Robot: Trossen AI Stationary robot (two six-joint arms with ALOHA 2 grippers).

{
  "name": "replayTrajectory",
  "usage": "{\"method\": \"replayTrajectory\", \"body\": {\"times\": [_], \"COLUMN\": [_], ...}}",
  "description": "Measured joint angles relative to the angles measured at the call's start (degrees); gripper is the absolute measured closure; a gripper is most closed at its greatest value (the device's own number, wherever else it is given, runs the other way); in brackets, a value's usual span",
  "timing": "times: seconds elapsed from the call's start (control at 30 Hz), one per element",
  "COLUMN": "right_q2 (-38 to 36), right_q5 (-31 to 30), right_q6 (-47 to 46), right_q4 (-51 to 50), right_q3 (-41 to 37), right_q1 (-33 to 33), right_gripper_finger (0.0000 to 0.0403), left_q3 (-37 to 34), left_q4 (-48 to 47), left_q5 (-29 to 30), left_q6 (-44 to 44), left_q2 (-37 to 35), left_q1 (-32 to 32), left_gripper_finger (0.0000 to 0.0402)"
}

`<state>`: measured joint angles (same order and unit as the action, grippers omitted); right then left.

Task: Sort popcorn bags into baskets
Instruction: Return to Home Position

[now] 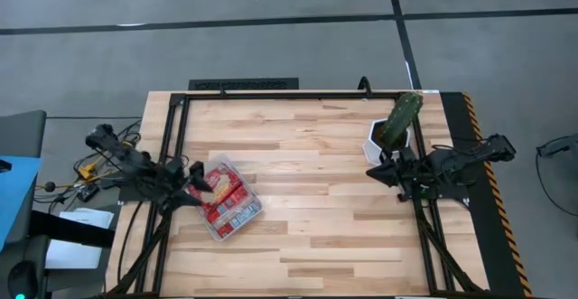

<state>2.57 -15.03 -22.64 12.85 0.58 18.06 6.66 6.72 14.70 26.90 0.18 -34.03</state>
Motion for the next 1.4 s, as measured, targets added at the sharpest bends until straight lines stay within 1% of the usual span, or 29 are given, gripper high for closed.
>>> {"method": "replayTrajectory", "body": {"times": [0.1, 0.2, 0.3, 0.33, 0.47, 0.73, 0.9, 1.07, 1.4], "right_q2": [0.02, 0.02, 0.02, 0.03, 0.02, 0.04, 0.04, 0.04, 0.04], "right_q5": [0.02, 0.17, 0.14, -0.22, -2.69, -2.89, -2.89, -2.92, -2.95], "right_q6": [0.05, 0.36, -0.26, -1.09, -2.80, -2.84, -2.84, -2.84, -2.86], "right_q4": [-0.69, -2.24, -5.42, -7.01, -8.93, -9.53, -9.65, -9.77, -9.83], "right_q3": [0.00, -0.01, -0.02, -0.02, 0.00, 0.04, 0.04, 0.03, -0.01], "right_q1": [-0.02, -0.02, -0.03, -0.10, -0.22, -0.20, -0.20, -0.20, -0.20], "right_gripper_finger": [0.0358, 0.0359, 0.0361, 0.0361, 0.0361, 0.0361, 0.0361, 0.0361, 0.0361], "left_q3": [-6.16, -5.81, -5.93, -5.95, -5.95, -5.97, -5.98, -5.99, -5.99], "left_q4": [7.59, 7.64, 9.59, 10.20, 8.92, 5.40, 2.14, -3.55, -3.43], "left_q5": [-1.00, -2.52, -5.53, -5.70, -3.08, 0.58, 0.75, 0.90, 0.74], "left_q6": [1.55, 0.59, -2.87, -3.64, -4.07, -4.40, 0.26, 0.47, 0.17], "left_q2": [-0.01, 0.07, -0.02, 0.06, 0.09, 0.07, 0.07, 0.09, 0.33], "left_q1": [0.08, 0.06, 0.06, 0.05, 0.08, 0.06, 0.06, 0.06, 0.06], "left_gripper_finger": [0.0152, 0.0152, 0.0152, 0.0152, 0.0152, 0.0152, 0.0152, 0.0152, 0.0152]}}
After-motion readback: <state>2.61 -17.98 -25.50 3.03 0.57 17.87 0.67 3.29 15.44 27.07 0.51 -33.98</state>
